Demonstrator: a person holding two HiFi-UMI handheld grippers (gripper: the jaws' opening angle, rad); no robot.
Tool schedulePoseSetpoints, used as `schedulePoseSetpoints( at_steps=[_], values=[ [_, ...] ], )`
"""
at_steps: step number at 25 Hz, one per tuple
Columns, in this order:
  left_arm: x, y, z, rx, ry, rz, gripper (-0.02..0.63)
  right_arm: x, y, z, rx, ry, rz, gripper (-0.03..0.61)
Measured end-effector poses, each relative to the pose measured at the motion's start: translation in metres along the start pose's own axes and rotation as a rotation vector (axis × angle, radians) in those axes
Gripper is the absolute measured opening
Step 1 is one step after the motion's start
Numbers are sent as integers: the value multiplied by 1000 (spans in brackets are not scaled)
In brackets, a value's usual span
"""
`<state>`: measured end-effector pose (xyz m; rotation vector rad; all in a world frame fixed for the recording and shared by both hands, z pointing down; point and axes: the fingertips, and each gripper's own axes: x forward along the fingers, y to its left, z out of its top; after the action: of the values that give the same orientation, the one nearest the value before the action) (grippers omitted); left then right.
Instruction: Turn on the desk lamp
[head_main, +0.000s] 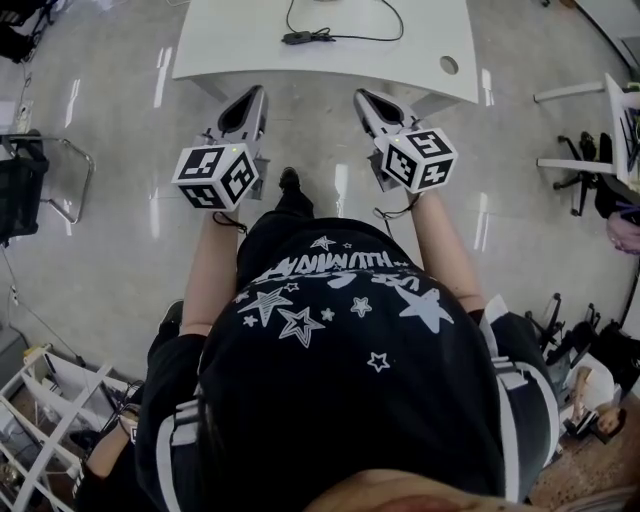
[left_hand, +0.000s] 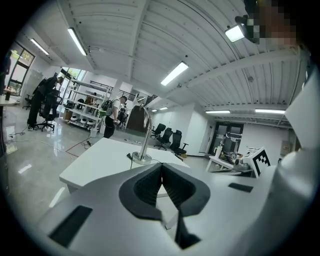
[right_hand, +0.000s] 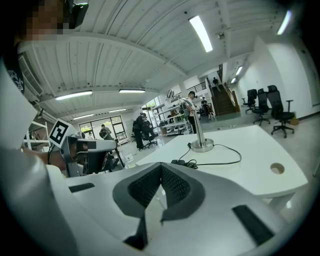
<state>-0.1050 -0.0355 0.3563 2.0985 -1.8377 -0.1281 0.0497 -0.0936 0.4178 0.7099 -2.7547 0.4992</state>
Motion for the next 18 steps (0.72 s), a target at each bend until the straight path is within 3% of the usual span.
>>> schedulePoseSetpoints(
  at_steps=[18],
  values=[
    [57, 60, 4, -26, 76, -99, 11, 79, -17, 24, 25, 41, -53, 5]
  ],
)
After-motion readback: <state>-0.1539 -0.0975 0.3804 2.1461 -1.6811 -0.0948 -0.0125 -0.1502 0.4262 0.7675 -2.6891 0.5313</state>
